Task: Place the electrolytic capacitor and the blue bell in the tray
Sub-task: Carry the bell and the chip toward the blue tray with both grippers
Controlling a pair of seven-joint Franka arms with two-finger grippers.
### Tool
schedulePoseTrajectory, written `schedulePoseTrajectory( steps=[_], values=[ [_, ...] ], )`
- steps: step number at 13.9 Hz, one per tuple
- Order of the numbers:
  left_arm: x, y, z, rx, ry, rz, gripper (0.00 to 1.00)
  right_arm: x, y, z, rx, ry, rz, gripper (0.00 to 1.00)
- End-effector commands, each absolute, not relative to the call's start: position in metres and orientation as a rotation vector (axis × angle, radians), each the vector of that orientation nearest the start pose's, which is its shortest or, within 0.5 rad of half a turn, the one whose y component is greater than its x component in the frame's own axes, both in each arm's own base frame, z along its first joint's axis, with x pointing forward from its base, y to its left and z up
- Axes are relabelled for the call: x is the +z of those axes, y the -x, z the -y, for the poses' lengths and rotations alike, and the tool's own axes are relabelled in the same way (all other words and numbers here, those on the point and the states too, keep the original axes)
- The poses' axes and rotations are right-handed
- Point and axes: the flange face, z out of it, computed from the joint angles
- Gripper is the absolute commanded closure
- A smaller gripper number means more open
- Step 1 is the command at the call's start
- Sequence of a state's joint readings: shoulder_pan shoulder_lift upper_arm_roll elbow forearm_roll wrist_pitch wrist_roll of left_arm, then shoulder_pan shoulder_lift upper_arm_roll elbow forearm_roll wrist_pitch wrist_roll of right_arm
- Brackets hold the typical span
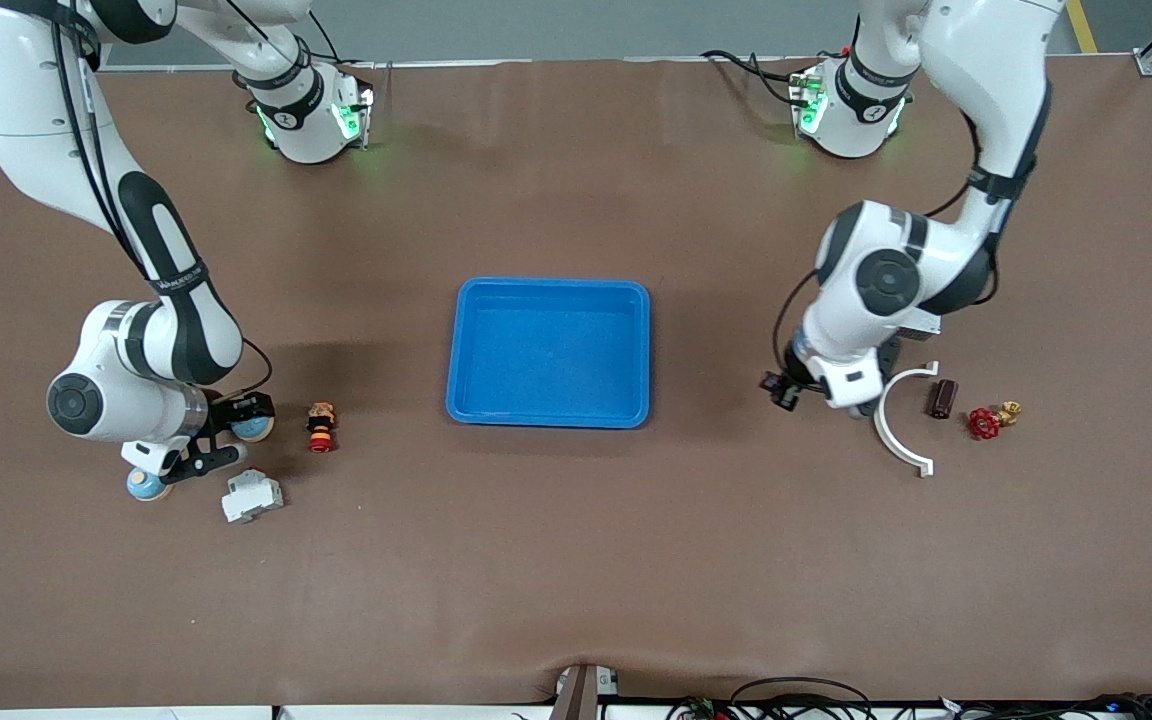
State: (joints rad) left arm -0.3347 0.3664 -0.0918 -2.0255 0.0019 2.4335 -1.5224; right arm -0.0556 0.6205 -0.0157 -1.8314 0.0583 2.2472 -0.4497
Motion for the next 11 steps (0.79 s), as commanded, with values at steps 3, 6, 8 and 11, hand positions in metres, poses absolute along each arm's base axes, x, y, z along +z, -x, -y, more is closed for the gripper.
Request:
schedulePoseTrajectory(
  steps=[3,6,8,11],
  values=[
    [0.272,-0.543,0.34,-0.011,2.647,1.828,1.0,0.222,-0.628,0.04,0.405,2.945,0.475,0.96],
    [0.264,-0.522,0.381,0.005,2.621,1.86,1.0,0.289,-0.624,-0.018,0.446,2.988,0.244,0.97],
    [0.254,-0.502,0.41,0.02,2.589,1.884,1.0,0.318,-0.617,-0.065,0.464,3.029,0.085,0.97],
    [0.235,-0.473,0.439,0.035,2.558,1.877,1.0,0.344,-0.602,-0.139,0.454,3.051,-0.123,0.98]
  ],
)
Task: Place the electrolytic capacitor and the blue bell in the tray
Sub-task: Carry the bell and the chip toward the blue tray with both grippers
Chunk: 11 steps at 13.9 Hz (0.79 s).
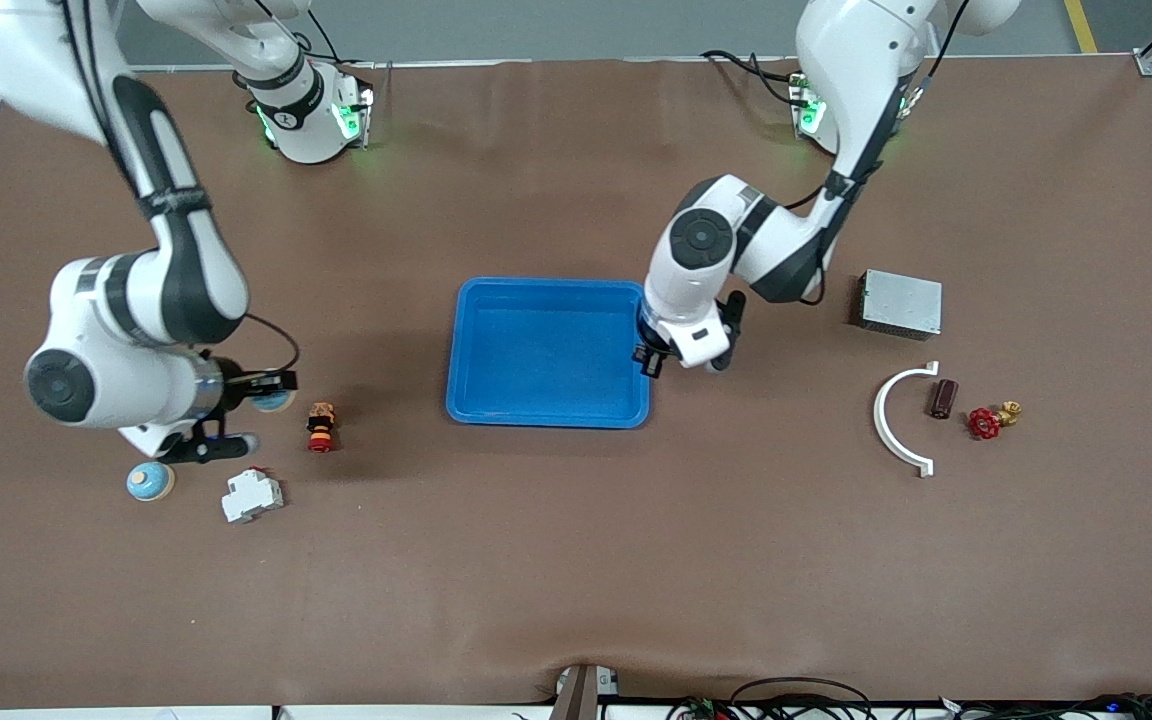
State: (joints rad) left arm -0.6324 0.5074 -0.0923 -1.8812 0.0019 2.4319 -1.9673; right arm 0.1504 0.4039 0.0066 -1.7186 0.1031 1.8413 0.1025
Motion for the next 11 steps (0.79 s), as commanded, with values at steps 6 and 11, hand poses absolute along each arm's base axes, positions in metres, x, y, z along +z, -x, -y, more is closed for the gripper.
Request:
schedulePoseTrajectory(
  steps=[6,11],
  values=[
    [0.204,-0.445,0.464,0.053,2.53,1.839,1.0,0.348,-0.574,-0.25,0.434,2.953,-0.431,0.98],
    [0.207,-0.448,0.467,0.052,2.485,1.91,0.0,0.313,-0.541,-0.311,0.329,2.964,-0.473,0.98]
  ],
)
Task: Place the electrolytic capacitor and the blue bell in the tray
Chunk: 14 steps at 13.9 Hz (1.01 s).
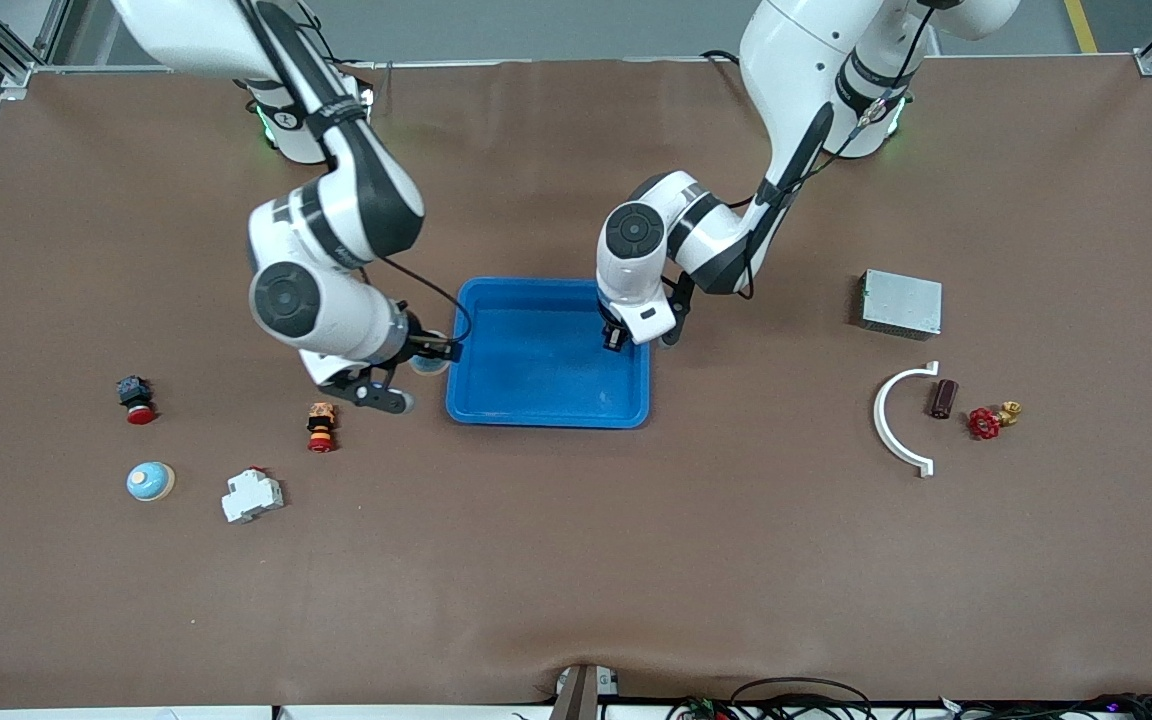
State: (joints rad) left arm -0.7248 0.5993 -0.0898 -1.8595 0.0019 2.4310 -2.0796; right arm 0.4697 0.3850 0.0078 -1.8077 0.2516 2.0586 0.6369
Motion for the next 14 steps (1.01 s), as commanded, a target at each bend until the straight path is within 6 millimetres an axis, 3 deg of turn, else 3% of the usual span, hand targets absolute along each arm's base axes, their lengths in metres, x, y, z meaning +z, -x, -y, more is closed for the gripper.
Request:
schedulePoseTrajectory(
  steps=[1,5,8,10,14],
  values=[
    [0.215,-0.45,0.465,0.048,2.482,1.916,0.0,0.304,-0.539,-0.315,0.336,2.969,-0.469,0.98],
    [0.277,-0.477,0.451,-0.042,2.473,1.87,0.0,0.28,-0.517,-0.339,0.381,2.963,-0.443,0.98],
    [0.311,-0.511,0.419,-0.114,2.454,1.82,0.0,0.257,-0.495,-0.349,0.35,2.964,-0.429,0.98],
    [0.33,-0.544,0.37,-0.156,2.454,1.816,0.0,0.248,-0.483,-0.359,0.325,2.969,-0.403,0.98],
    [0.332,-0.584,0.269,-0.08,2.511,1.577,0.0,0.224,-0.47,-0.367,0.295,2.966,-0.403,0.97]
  ],
)
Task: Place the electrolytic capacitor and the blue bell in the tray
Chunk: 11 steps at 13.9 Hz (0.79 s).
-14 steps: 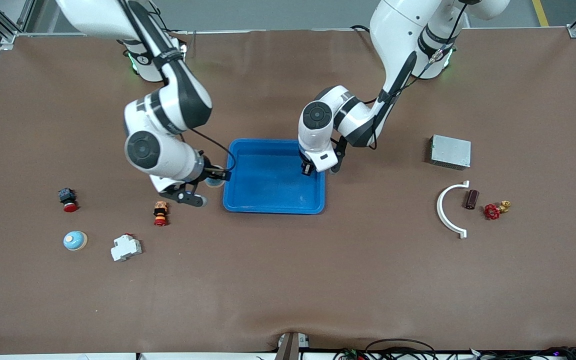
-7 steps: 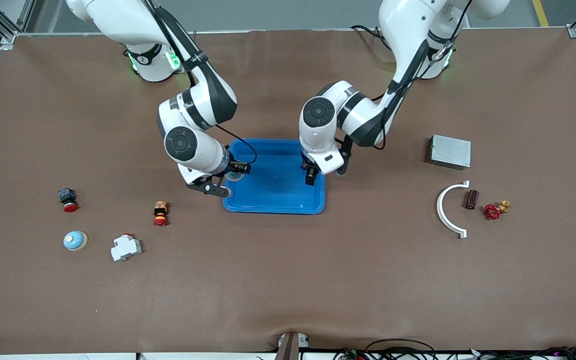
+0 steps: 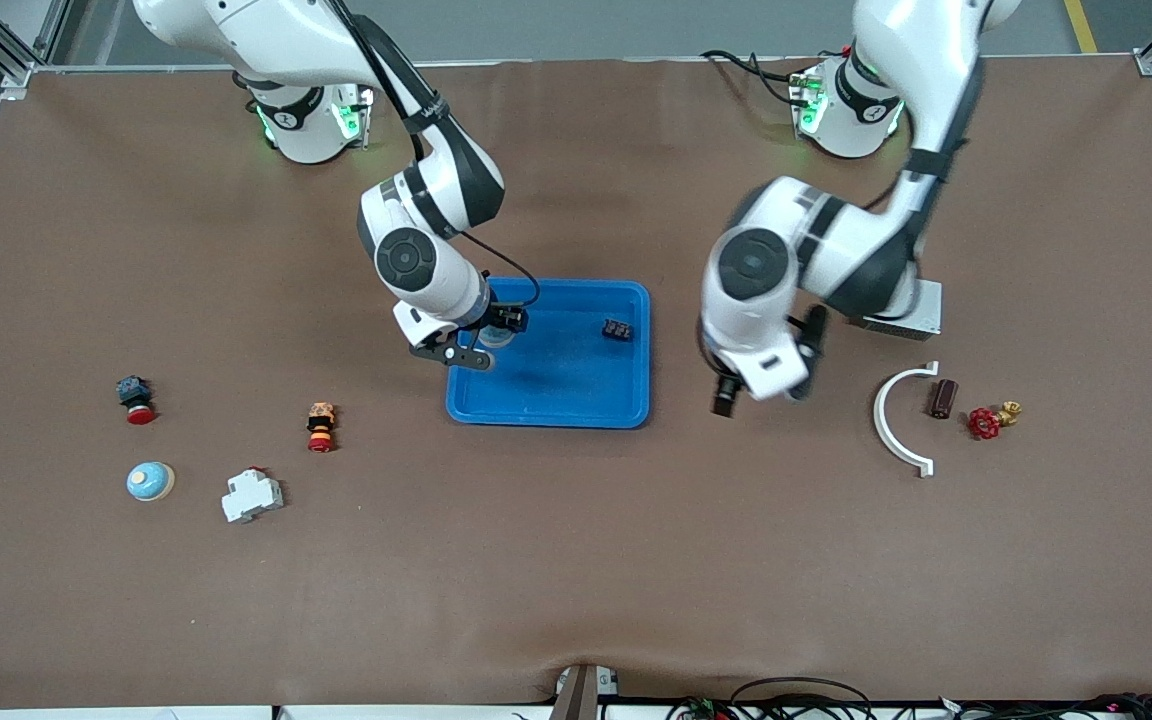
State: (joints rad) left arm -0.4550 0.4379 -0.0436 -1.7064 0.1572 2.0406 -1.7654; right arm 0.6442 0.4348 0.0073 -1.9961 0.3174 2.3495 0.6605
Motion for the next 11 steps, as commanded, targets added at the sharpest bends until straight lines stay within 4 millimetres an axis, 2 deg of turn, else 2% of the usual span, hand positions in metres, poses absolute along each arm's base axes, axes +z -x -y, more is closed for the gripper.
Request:
schedulePoseTrajectory(
  steps=[1,3,5,9,11],
  values=[
    [0.327,-0.591,0.249,-0.059,2.527,1.535,0.0,0.218,-0.465,-0.371,0.298,2.972,-0.391,0.97],
    [0.316,-0.603,0.2,-0.011,2.558,1.432,0.0,0.21,-0.458,-0.374,0.315,2.985,-0.377,0.97],
    [0.301,-0.606,0.157,-0.004,2.599,1.209,0.0,0.202,-0.457,-0.372,0.328,2.993,-0.381,0.96],
    [0.284,-0.615,0.091,0.055,2.683,0.852,0.0,0.187,-0.452,-0.373,0.356,3.009,-0.378,0.93],
    [0.28,-0.615,0.065,0.097,2.742,0.672,0.0,0.182,-0.452,-0.373,0.341,3.008,-0.383,0.92]
  ],
)
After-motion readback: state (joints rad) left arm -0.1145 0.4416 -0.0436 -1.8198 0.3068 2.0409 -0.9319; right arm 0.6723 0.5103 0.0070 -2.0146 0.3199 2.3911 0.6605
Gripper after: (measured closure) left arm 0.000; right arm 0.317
